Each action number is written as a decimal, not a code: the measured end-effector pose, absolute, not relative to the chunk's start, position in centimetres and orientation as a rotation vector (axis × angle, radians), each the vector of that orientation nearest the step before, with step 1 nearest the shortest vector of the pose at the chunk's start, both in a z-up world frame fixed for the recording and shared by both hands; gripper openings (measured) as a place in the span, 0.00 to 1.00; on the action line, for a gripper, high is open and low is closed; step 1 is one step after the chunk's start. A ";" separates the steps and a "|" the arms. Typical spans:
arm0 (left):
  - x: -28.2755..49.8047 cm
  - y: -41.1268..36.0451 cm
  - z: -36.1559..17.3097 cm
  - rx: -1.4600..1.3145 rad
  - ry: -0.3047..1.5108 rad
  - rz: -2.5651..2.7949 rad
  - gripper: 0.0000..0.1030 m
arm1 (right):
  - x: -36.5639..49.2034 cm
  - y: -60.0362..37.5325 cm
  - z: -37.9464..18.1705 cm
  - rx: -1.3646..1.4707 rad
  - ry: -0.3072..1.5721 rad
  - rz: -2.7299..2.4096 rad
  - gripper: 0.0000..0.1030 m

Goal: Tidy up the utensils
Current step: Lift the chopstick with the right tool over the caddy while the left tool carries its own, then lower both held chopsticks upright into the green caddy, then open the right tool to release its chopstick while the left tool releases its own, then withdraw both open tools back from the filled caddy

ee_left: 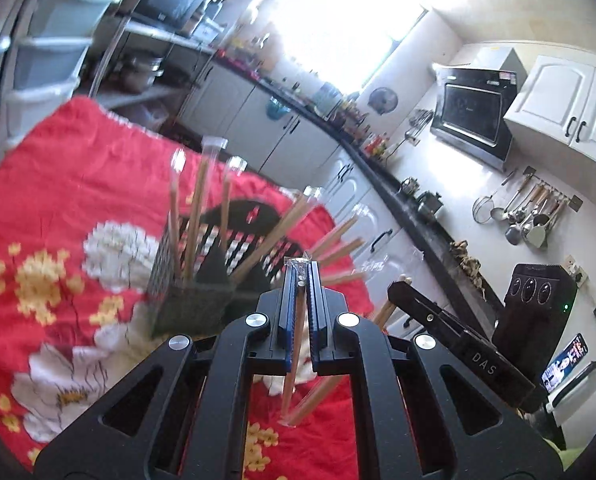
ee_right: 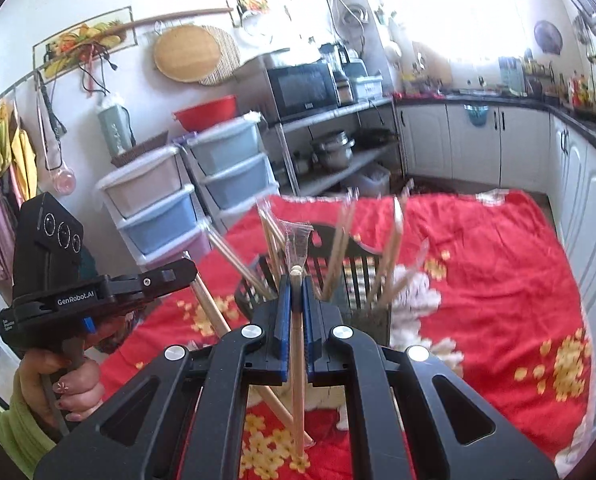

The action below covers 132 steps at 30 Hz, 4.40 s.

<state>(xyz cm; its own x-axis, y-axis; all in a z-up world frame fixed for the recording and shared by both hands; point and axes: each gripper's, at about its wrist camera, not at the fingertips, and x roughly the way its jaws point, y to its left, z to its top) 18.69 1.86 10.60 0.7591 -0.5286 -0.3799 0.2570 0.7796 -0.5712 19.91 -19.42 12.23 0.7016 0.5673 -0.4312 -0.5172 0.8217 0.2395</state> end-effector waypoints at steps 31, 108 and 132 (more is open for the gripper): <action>22.5 3.8 21.2 -0.412 0.295 -0.307 0.03 | 24.8 -20.4 21.1 0.134 0.218 0.496 0.06; 16.9 1.6 13.2 -0.263 0.403 -0.181 0.90 | 17.9 -20.2 12.7 0.018 0.352 0.483 0.70; 13.5 0.9 6.0 -0.219 0.507 -0.102 0.90 | 15.3 -20.4 5.2 -0.006 0.520 0.452 0.90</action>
